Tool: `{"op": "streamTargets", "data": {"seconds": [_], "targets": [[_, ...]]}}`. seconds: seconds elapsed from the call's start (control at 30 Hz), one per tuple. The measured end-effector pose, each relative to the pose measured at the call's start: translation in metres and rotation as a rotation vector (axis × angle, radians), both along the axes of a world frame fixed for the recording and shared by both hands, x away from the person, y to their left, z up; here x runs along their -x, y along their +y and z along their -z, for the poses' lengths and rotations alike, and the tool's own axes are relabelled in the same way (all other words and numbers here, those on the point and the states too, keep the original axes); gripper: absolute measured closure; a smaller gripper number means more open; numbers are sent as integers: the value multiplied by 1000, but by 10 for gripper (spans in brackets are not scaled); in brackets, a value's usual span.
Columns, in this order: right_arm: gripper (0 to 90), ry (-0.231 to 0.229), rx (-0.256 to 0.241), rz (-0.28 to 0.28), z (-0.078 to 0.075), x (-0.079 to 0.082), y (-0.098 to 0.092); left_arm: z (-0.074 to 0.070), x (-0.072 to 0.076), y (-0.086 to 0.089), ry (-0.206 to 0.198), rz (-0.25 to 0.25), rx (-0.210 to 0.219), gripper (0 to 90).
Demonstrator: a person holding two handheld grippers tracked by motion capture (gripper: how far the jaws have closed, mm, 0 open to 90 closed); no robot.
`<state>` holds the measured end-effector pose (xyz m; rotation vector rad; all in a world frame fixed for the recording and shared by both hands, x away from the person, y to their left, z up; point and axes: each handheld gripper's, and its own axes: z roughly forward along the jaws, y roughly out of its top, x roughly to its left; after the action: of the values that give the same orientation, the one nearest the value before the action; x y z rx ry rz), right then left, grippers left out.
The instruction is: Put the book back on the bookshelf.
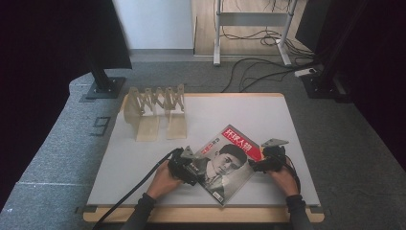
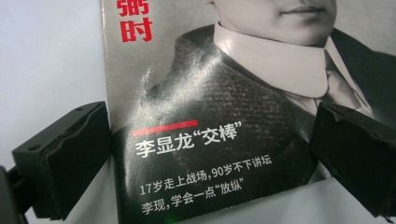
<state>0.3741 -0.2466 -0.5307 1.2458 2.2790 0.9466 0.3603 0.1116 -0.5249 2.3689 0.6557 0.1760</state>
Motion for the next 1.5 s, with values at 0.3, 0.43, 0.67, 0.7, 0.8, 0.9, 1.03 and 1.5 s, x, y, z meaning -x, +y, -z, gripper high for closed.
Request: {"op": "streamTargets", "data": {"seconds": [0.3, 0.43, 0.67, 0.7, 0.8, 0.9, 1.03, 1.5], "targets": [[0, 13, -43, 5, 0, 22, -14, 0, 12, -3, 2, -3, 1, 0], [0, 19, -70, -19, 2, 23, -6, 0, 16, -4, 5, 2, -4, 0], [0, 11, -62, -4, 4, 18, -2, -1, 26, -5, 9, 25, -13, 0], [0, 11, -57, -12, 4, 15, -2, -1, 28, -5, 9, 30, -17, 0], [0, 12, -56, -20, 4, 10, -1, 0, 37, -7, -14, 47, -38, 0], [0, 14, -55, -22, 4, 6, 0, -1, 40, -7, -10, 57, -37, 0], [0, 16, -55, -27, 4, -3, 3, -3, 44, -5, 31, 80, -5, 0], [0, 26, -46, -62, 3, -32, 22, 0, 48, 6, -21, 83, -29, 0]]}}
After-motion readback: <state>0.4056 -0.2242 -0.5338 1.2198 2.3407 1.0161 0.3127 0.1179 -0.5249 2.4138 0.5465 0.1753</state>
